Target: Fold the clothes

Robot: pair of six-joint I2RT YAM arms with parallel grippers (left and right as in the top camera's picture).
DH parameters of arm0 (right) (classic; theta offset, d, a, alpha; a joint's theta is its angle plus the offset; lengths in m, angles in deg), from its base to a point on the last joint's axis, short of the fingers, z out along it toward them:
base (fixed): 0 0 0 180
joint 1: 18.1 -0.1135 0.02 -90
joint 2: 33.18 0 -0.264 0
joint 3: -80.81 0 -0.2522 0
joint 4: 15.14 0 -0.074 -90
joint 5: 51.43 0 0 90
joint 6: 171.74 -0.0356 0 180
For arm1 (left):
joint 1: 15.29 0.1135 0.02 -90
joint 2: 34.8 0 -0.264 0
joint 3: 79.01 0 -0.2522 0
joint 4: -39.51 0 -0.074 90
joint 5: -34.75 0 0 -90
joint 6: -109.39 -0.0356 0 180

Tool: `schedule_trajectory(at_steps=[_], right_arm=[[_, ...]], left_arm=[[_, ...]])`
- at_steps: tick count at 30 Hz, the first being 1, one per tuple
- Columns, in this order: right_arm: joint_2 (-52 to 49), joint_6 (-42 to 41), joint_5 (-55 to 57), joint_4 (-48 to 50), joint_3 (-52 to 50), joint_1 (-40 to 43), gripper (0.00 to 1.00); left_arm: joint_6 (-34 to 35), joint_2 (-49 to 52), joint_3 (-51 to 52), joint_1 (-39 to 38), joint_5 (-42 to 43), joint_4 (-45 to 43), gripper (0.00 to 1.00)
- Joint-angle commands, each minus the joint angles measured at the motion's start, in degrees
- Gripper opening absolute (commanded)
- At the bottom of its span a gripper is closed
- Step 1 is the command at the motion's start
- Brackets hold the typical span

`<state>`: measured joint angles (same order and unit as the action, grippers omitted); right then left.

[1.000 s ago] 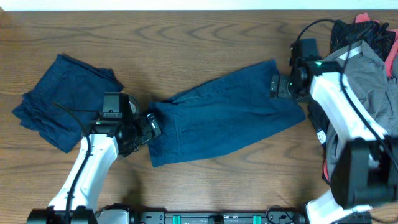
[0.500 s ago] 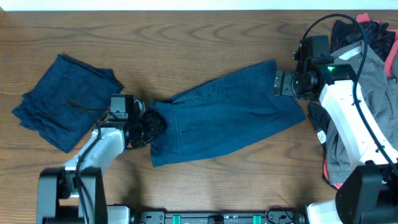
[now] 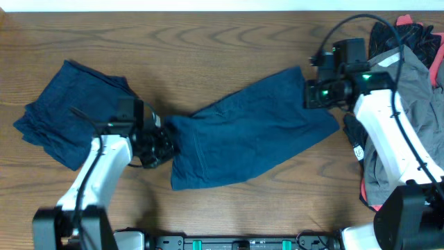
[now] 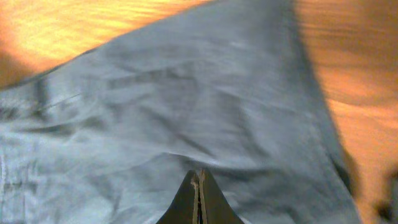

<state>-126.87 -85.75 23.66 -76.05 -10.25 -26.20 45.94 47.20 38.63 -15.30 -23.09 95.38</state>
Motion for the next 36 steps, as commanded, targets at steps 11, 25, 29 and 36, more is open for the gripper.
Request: schedule_trajectory(at_steps=[11, 25, 29, 36], right_arm=[[-7.98, -2.54, -7.17, 22.64, -13.62, -22.56, 0.01], [-21.29, -8.15, -8.37, 43.52, -13.84, -41.29, 0.01], [-16.87, -8.17, -6.23, 40.02, -12.41, -38.32, 0.01], [-3.78, -5.64, 0.87, 25.79, -12.24, -25.97, 0.01]], left_arm=[[-2.01, -8.48, -15.5, 0.33, 5.2, 10.73, 0.06], [6.4, -8.48, -17.75, 0.31, 9.38, 1.49, 0.06], [6.32, -8.48, -17.66, 0.31, 8.55, 1.49, 0.06], [6.12, -8.33, -17.53, 0.31, 7.02, 2.03, 0.06]])
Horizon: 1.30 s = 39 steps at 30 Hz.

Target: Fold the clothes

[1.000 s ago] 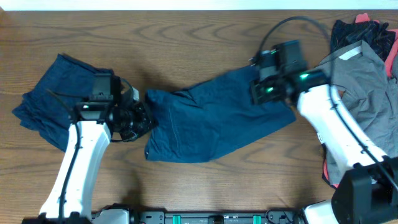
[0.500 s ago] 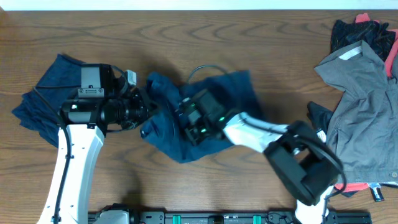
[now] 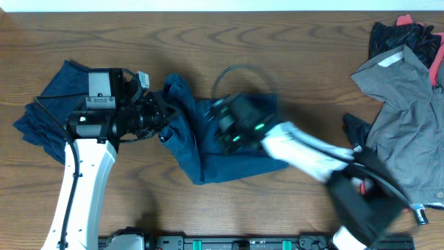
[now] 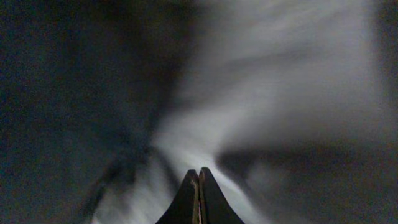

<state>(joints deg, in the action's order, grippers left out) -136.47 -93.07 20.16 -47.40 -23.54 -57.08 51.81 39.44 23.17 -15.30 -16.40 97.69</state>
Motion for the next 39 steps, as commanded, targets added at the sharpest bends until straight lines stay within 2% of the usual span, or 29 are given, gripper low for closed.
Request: schedule_trajectory(at_steps=[1, 5, 8, 20, 29, 34, 39], right_arm=[[7.08, 3.08, 5.09, -5.6, 1.05, 6.91, 0.01], [7.72, 7.13, 7.8, -16.35, 0.9, 13.6, 0.01], [6.27, 8.46, 8.09, -20.02, -0.48, 16.15, 0.01], [1.75, 6.99, 7.85, -12.61, -11.56, 15.32, 0.01], [1.75, 5.57, 7.89, -12.09, -12.15, 14.36, 0.01], [1.75, 4.92, 7.89, -12.22, -12.15, 13.77, 0.01], [1.75, 3.96, 7.91, -12.37, -12.15, 12.57, 0.01]], left_arm=[[0.24, -0.57, -2.08, 0.31, 0.33, -0.31, 0.06], [1.07, -0.55, -2.08, 0.31, 0.35, -0.52, 0.06], [2.21, -0.55, -2.08, 0.0, 0.35, -1.18, 0.06], [10.14, -0.5, -2.08, -6.27, 0.13, -10.08, 0.06], [17.22, 0.7, -2.05, -20.15, -13.68, -13.81, 0.06], [20.26, 4.5, -2.03, -27.89, -19.96, -19.71, 0.06], [22.73, 9.79, -2.03, -32.13, -21.81, -28.22, 0.06]])
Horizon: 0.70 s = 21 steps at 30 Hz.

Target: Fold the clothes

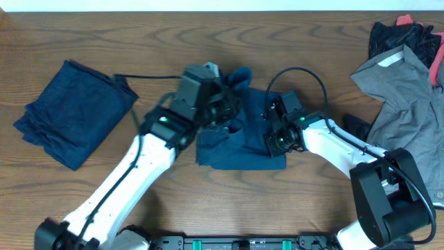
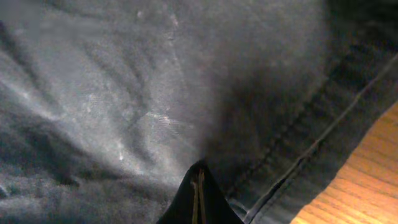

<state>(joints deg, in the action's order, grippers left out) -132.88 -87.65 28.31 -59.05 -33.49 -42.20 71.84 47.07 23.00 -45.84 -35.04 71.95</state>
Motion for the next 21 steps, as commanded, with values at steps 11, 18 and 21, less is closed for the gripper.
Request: schedule_trajectory(at_steps=[11, 18, 21], right_arm=[[-1.84, -2.21, -0.24, -0.9, -2.21, -2.97, 0.01], [-0.33, -2.19, -0.15, -4.55, 0.98, -1.2, 0.06], [1.92, -2.16, 1.86, -10.56, 6.78, 1.77, 0.07]], left_arm=[[5.33, 10.05, -1.86, -3.93, -3.37, -8.9, 0.06], [5.29, 10.21, -1.86, -3.93, -3.34, -8.74, 0.06], [5.31, 10.21, -1.86, -3.93, -2.6, -8.7, 0.06]])
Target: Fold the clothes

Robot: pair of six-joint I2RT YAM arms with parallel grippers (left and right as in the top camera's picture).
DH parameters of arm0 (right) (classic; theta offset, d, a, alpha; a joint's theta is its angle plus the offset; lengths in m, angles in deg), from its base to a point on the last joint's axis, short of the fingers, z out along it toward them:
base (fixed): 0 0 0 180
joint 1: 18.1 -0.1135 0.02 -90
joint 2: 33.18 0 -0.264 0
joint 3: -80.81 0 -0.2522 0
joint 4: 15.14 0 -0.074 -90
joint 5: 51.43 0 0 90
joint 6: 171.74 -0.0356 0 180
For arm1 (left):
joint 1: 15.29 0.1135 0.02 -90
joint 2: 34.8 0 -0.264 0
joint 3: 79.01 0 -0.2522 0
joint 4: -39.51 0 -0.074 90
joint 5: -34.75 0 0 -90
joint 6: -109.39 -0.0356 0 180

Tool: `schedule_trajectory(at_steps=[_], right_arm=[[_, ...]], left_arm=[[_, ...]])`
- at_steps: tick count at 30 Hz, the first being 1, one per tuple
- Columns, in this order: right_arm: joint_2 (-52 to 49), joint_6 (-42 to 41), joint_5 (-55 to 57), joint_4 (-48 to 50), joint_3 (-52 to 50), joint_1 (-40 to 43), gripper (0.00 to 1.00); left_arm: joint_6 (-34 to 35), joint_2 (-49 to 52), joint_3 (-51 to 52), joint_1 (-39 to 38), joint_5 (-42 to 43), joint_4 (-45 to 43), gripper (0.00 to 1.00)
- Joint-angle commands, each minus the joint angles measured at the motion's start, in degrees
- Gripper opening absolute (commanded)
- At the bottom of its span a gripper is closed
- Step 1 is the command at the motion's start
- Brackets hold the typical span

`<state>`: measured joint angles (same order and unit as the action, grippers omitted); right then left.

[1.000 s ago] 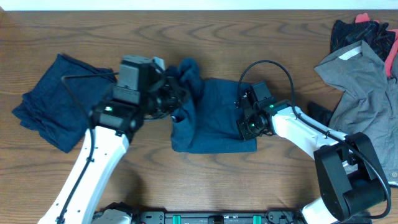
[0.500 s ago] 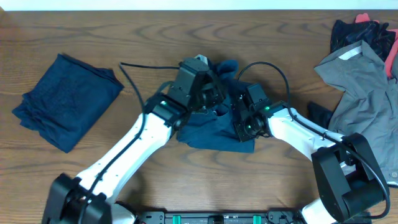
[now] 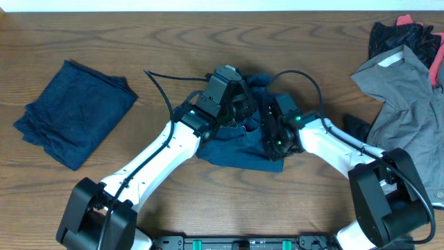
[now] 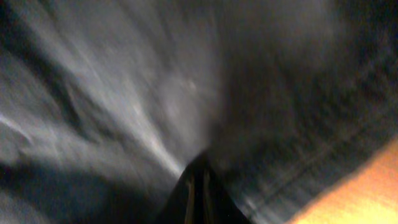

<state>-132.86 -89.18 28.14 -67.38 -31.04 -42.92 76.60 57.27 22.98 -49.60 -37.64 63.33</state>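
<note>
A dark blue garment [image 3: 236,144] lies bunched and folded over at the table's middle. My left gripper [image 3: 243,111] sits on its upper part, where the cloth humps up around the fingers, and it looks shut on the fabric. Just to the right, my right gripper [image 3: 272,130] rests at the garment's right edge. In the blurred right wrist view its fingertips [image 4: 198,177] are pressed together with the blue cloth [image 4: 124,93] spreading out from them and a hem seam at the right.
A folded dark blue cloth [image 3: 73,111] lies at the far left. A pile of grey, black and red clothes [image 3: 402,83] fills the right edge. Bare wooden table [image 3: 229,208] shows in front of the garment, and both forearms cross it.
Both grippers have drawn closer together over the bunched garment. The left one has moved right and slightly down, and the raised tuft of cloth beside it has moved right. The right gripper has shifted slightly up-left.
At first the garment lay stretched between my grippers, left at its left end, right at its far right end. Then the right end was over at the left part, the cloth doubled. Later both grippers held it bunched at the middle, as now.
</note>
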Motion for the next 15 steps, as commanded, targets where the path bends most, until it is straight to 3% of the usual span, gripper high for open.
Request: schedule_trajectory(at_steps=[1, 5, 9, 13, 15], right_arm=[[2.71, -0.63, 2.84, -4.28, 6.49, 3.61, 0.08], [5.75, -0.48, 5.03, -10.27, 13.57, 7.41, 0.1], [8.61, -0.22, 5.31, -13.18, 18.23, 10.71, 0.12], [11.41, -0.2, 4.15, -14.71, 20.61, 12.17, 0.16], [12.37, 0.31, 2.6, -14.67, 20.63, 12.04, 0.17]], left_arm=[[0.55, 0.0, -1.84, -0.22, 0.52, -0.09, 0.06], [0.52, 0.0, -1.84, -0.96, 4.68, -0.11, 0.07], [-4.46, -0.02, -1.84, -2.8, 12.11, -0.15, 0.41], [-14.97, -0.85, -1.84, -0.79, 24.5, -0.11, 0.51], [-17.33, -2.19, -1.84, 2.38, 26.36, -0.11, 0.52]])
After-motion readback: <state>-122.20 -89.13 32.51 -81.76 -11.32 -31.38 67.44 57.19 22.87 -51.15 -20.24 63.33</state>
